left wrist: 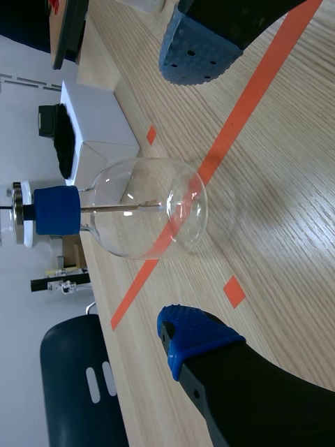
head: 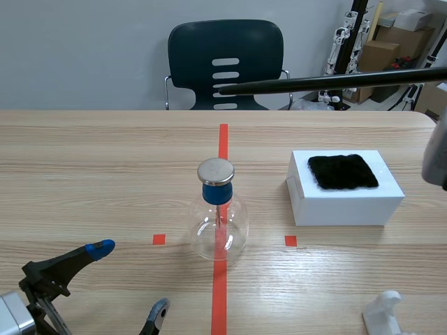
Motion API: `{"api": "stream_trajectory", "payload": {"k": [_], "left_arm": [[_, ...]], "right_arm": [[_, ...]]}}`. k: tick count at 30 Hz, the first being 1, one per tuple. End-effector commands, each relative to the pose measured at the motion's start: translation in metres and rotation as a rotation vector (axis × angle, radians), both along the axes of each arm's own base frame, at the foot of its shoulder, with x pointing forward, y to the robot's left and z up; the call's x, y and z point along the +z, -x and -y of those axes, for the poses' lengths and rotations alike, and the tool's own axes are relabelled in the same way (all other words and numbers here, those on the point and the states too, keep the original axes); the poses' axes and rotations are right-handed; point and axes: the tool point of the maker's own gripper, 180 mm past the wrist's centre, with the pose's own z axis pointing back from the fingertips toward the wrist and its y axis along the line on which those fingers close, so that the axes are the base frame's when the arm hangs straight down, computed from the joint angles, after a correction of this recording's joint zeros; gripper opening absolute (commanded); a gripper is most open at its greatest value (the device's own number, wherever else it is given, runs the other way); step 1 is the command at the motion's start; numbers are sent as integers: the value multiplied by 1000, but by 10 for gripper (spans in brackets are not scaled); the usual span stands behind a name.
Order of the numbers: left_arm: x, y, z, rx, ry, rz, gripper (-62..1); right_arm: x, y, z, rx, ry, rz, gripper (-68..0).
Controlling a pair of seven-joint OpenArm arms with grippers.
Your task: Do the electroscope experiment. move the rod toward and away from the electroscope
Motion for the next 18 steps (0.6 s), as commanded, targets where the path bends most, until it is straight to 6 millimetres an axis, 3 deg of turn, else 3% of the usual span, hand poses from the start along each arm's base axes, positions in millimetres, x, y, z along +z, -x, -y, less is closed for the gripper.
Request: {"api": "stream_trajectory", "payload": {"k": [1, 9, 18], "left_arm": [[6, -1, 0, 1, 18, 19, 14], [6, -1, 0, 1, 18, 19, 14], [6, -1, 0, 1, 18, 20, 14]], "right_arm": [[15, -6, 1, 15, 41, 56, -658], [37, -23, -2, 59, 117, 136, -658], [24, -45, -6, 117, 218, 148, -658]]}}
